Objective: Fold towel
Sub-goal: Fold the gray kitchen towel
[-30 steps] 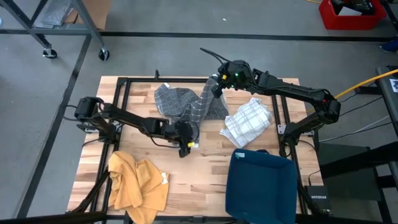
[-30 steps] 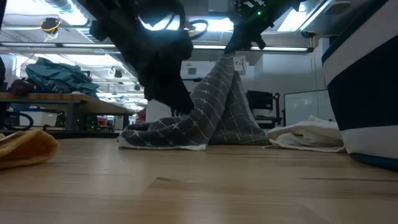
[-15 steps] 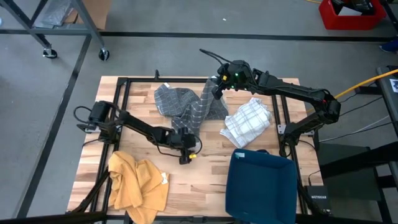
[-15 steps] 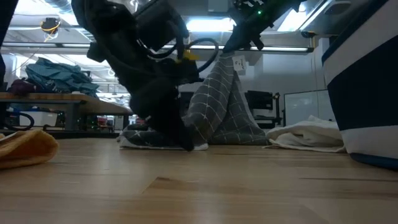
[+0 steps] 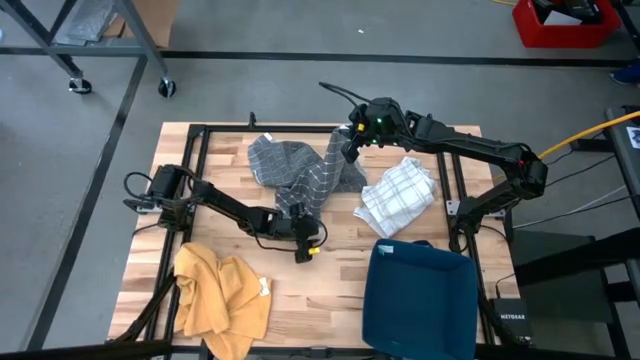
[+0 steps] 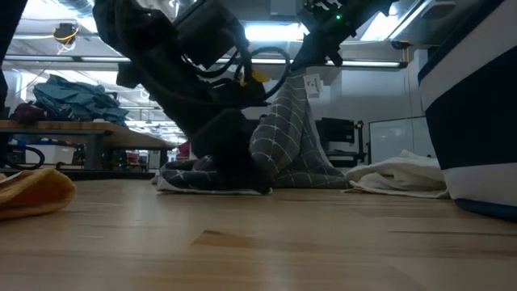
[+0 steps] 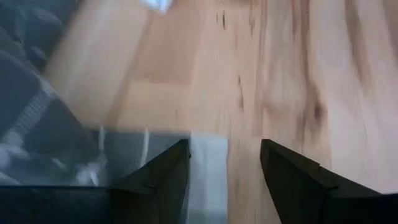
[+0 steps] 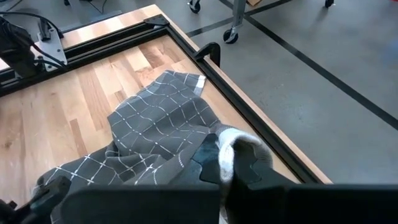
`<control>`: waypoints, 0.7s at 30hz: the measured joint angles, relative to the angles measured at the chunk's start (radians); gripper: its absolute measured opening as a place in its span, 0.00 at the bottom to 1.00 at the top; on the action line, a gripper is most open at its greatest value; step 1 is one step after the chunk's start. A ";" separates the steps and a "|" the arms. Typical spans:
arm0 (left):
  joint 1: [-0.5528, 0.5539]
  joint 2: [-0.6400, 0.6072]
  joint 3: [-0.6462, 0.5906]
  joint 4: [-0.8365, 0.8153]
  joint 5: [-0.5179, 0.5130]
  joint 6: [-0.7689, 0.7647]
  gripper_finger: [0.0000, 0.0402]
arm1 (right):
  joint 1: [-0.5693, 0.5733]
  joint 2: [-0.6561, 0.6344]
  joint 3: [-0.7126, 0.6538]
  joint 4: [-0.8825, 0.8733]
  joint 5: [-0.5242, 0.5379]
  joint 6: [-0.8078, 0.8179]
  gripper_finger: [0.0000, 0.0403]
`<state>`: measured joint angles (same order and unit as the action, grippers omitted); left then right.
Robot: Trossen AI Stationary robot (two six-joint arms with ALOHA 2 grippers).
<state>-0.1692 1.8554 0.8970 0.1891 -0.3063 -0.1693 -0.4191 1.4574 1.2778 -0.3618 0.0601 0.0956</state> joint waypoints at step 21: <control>0.026 0.059 0.004 -0.009 -0.023 -0.035 0.44 | 0.000 0.000 0.000 -0.006 -0.001 -0.001 0.00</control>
<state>-0.1429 1.9149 0.9012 0.1804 -0.3290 -0.2038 -0.4194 1.4578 1.2778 -0.3682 0.0593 0.0948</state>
